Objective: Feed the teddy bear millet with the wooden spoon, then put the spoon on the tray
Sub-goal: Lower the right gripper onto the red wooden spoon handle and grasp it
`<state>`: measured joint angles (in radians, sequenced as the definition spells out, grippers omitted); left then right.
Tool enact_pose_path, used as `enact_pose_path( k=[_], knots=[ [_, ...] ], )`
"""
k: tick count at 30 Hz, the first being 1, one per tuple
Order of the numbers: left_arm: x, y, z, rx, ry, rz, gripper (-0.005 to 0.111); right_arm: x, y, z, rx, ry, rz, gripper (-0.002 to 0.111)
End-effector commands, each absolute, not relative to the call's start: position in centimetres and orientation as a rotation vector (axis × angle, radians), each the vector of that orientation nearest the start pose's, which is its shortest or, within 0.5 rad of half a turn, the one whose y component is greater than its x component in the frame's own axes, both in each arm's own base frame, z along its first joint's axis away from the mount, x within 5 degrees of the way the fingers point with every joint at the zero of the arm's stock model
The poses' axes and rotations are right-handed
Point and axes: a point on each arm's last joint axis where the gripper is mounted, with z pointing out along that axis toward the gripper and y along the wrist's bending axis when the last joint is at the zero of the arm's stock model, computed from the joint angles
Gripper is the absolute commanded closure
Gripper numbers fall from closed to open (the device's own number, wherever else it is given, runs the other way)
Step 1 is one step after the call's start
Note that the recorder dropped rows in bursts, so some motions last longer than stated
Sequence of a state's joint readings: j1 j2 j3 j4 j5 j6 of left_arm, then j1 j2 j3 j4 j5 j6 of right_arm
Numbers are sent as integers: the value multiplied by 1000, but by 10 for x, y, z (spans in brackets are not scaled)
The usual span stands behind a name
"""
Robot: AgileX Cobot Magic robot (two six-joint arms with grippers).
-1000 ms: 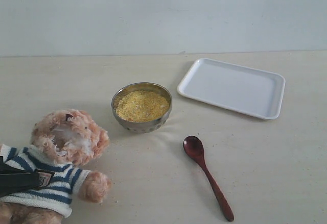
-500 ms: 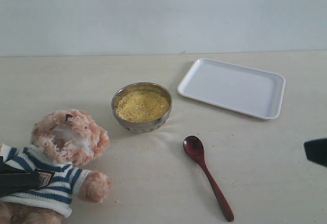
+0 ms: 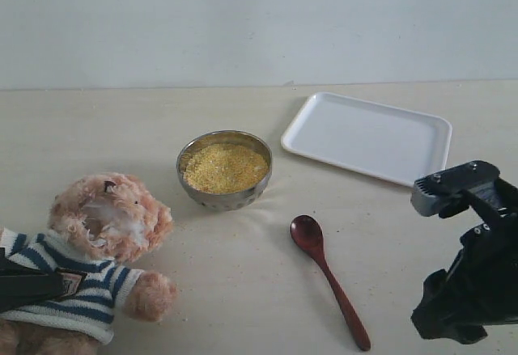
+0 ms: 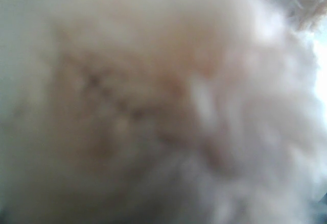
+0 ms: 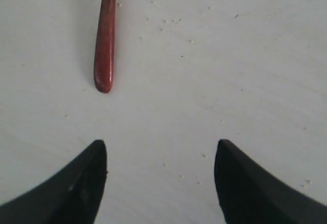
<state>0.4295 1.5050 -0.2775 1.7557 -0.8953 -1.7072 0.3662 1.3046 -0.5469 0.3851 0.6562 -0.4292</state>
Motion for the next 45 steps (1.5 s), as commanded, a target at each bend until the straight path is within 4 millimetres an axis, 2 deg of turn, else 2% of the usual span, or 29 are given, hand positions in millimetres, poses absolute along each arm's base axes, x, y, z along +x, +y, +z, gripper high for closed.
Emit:
enact_pose_path(
  k=[1,7,13,18,24,34,40,45],
  knots=[
    [171,1,134,-220,2477,-1065,101,184,100,188,-748,2728,358,47],
    [171,1,134,-220,2477,-1065,101,195,122,205,-797,2679,351,47],
    [171,1,134,-220,2477,-1065,101,207,149,211,-930,2704,144,47],
    [171,1,134,-220,2477,-1065,101,210,174,198,-947,2790,56,47],
    [171,1,134,-220,2477,-1065,101,211,195,175,-911,2805,81,47],
    [171,1,134,-218,2477,-1064,101,217,202,145,-825,2852,83,47],
    [171,1,134,-218,2477,-1064,101,213,199,129,-800,2878,76,47],
    [171,1,134,-218,2477,-1064,101,211,197,123,-792,2866,90,48]
  ],
)
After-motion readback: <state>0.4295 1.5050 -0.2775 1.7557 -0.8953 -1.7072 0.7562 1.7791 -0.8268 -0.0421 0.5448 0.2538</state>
